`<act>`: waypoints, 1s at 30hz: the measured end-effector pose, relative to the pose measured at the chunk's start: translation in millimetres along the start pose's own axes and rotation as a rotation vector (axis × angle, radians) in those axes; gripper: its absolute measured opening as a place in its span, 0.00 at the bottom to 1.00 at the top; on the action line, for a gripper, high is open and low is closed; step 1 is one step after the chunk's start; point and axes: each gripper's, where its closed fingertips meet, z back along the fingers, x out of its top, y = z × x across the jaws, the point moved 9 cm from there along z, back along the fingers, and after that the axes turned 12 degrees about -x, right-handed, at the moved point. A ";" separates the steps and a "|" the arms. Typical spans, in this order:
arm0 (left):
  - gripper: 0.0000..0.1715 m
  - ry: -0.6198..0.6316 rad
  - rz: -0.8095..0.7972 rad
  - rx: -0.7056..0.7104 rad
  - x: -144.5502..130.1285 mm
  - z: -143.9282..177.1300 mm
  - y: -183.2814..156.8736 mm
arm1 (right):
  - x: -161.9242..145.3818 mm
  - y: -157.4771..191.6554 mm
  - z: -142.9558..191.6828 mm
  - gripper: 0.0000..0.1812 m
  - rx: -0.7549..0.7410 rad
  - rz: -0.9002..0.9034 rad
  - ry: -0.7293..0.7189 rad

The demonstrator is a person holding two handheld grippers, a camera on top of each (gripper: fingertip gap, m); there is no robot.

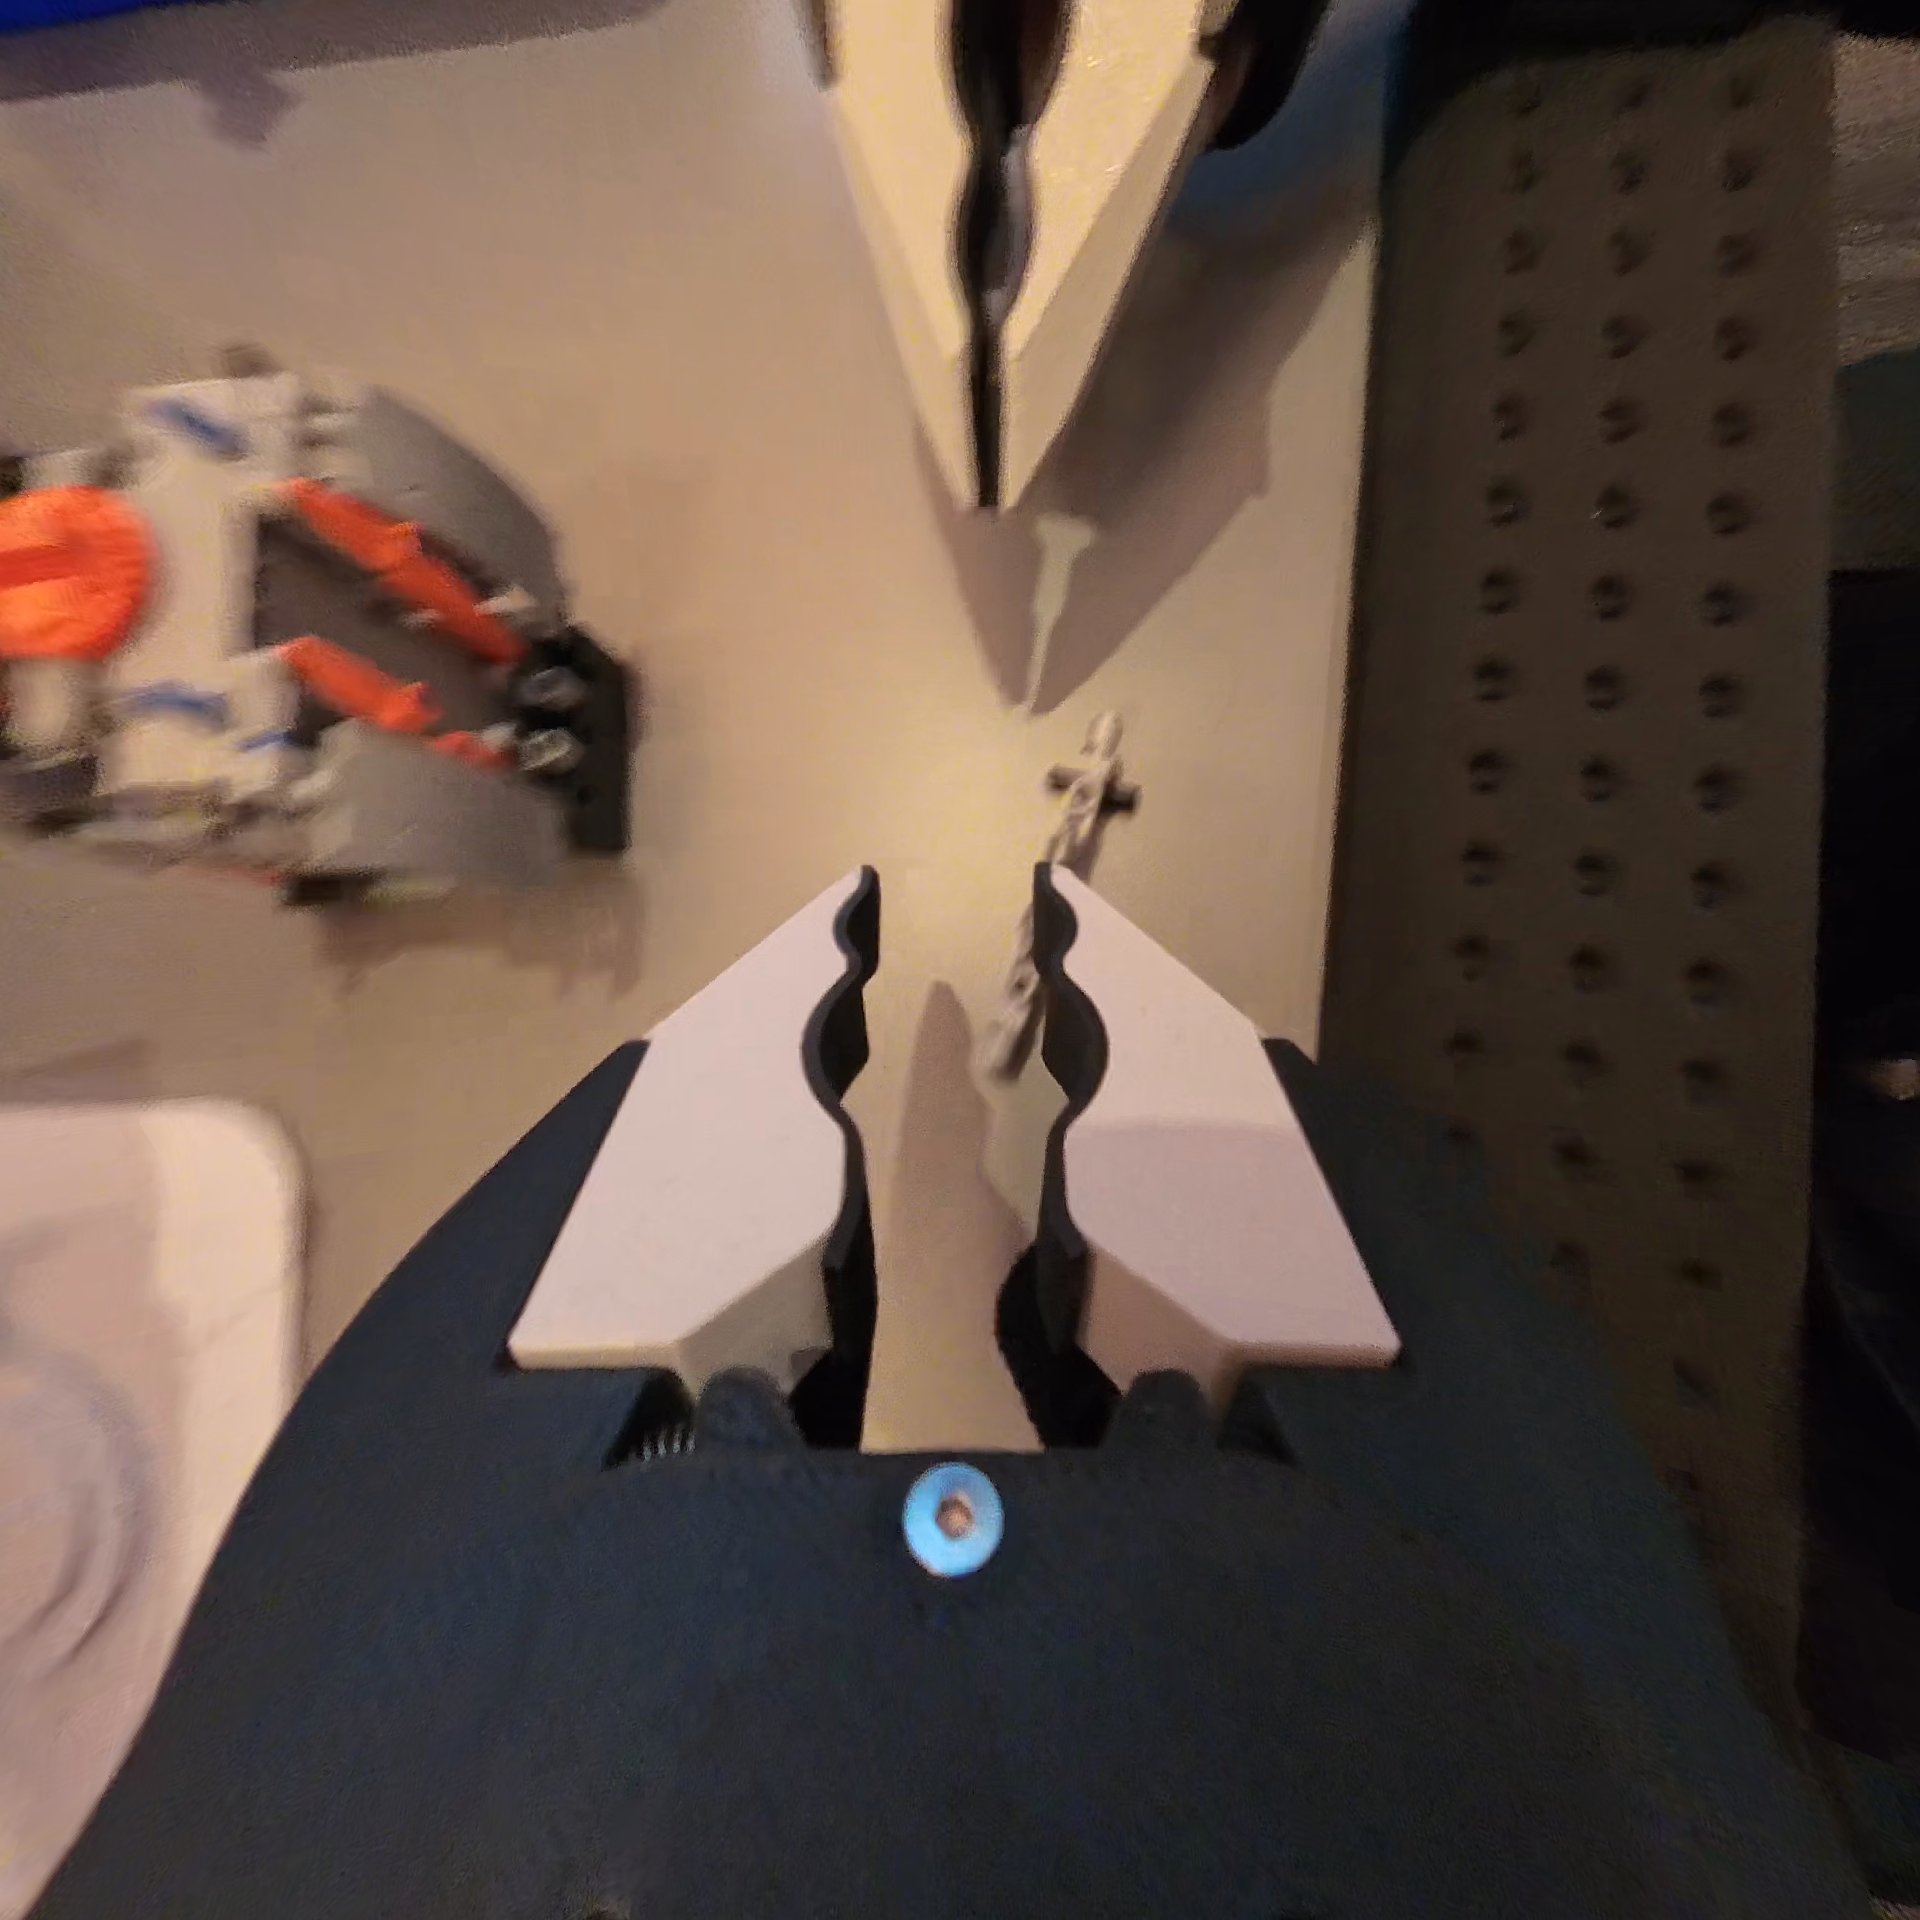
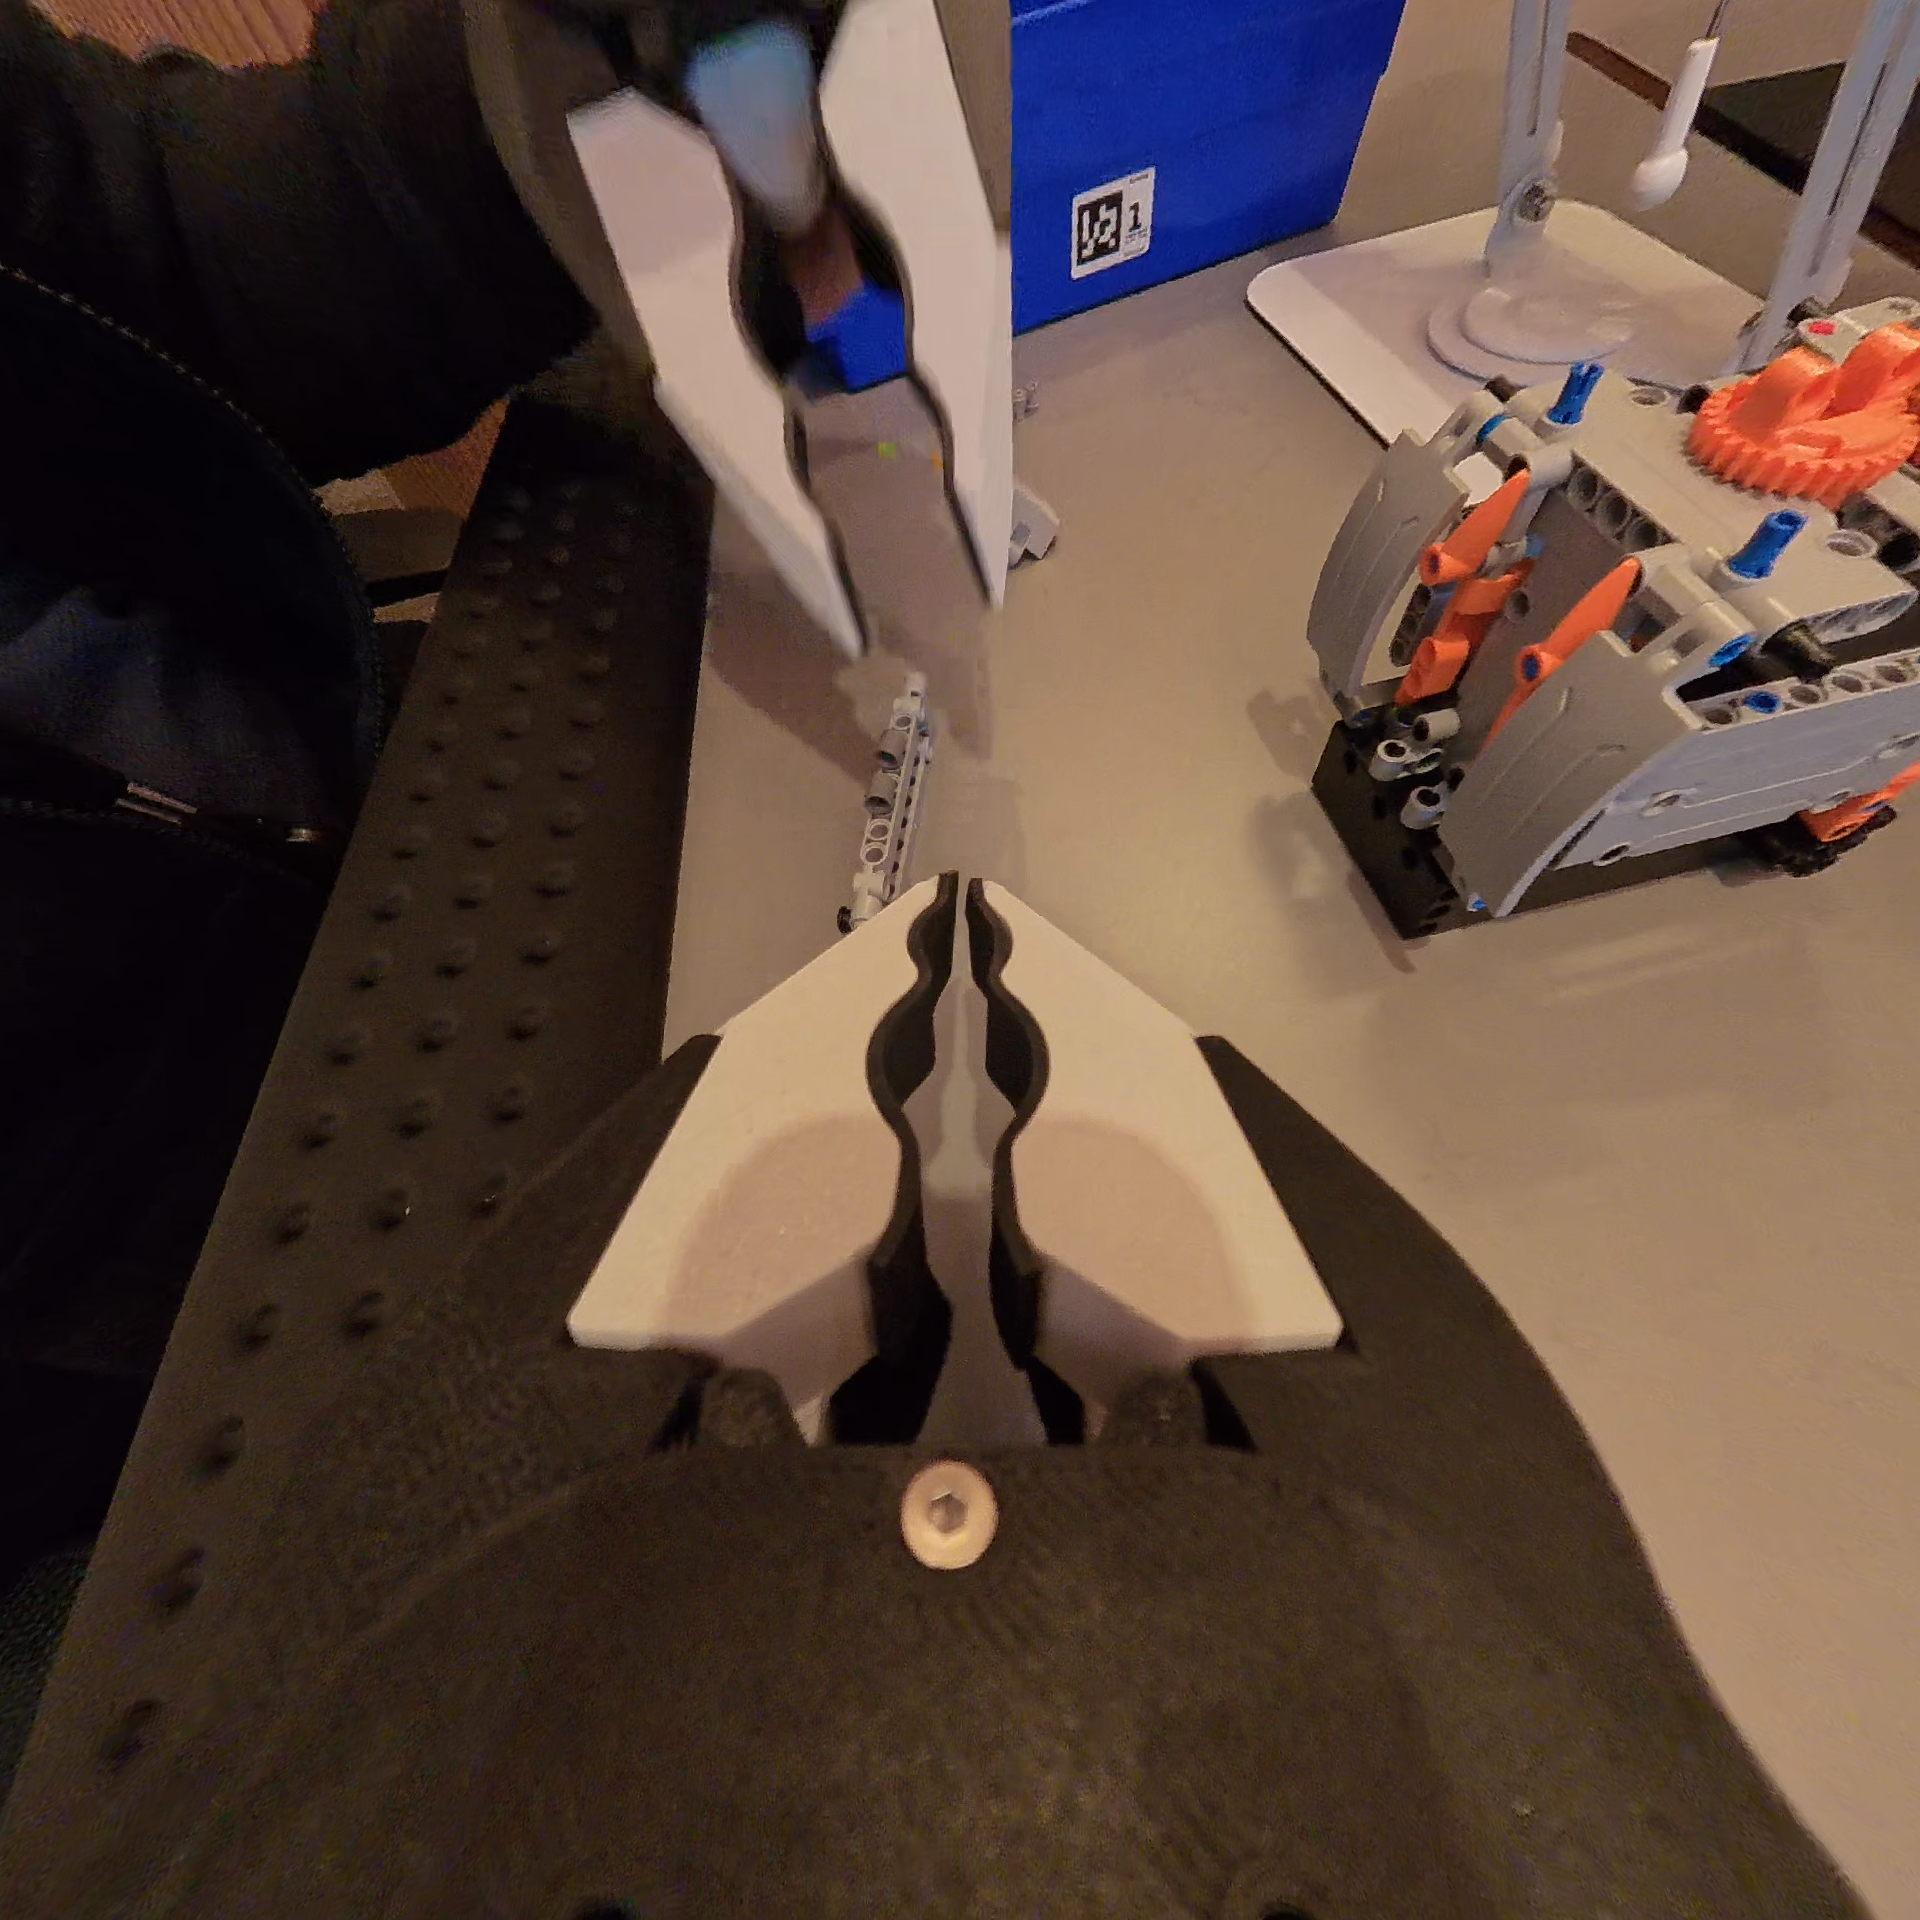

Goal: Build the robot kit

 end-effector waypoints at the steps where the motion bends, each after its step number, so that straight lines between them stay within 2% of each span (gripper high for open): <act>1: 0.15 0.016 -0.001 0.062 -2.4 18.4 -0.5 | 1.6 0.3 0.8 0.00 -0.013 0.012 -0.007; 5: 0.15 0.030 0.089 0.305 -23.1 93.8 -3.8 | 23.1 13.1 -4.3 0.03 -0.062 0.092 -0.005; 9: 0.13 -0.030 0.170 0.458 -47.7 139.1 -17.1 | 59.5 37.6 -35.1 0.08 -0.037 0.195 0.098; 12: 0.12 -0.072 0.222 0.528 -65.3 149.7 -24.4 | 88.5 50.1 -71.4 0.08 0.002 0.255 0.130; 18: 0.11 -0.171 0.264 0.584 -92.9 154.0 -39.2 | 124.3 48.7 -167.2 0.09 0.073 0.194 0.201; 21: 0.09 -0.170 0.273 0.631 -105.4 157.1 -44.7 | 130.1 47.8 -214.8 0.11 0.057 0.190 0.270; 24: 0.08 -0.225 0.272 0.633 -113.5 160.3 -51.1 | 132.1 47.3 -250.7 0.11 0.019 0.206 0.340; 30: 0.07 -0.303 0.274 0.635 -126.2 167.9 -57.6 | 123.3 40.1 -290.7 0.09 -0.026 0.179 0.484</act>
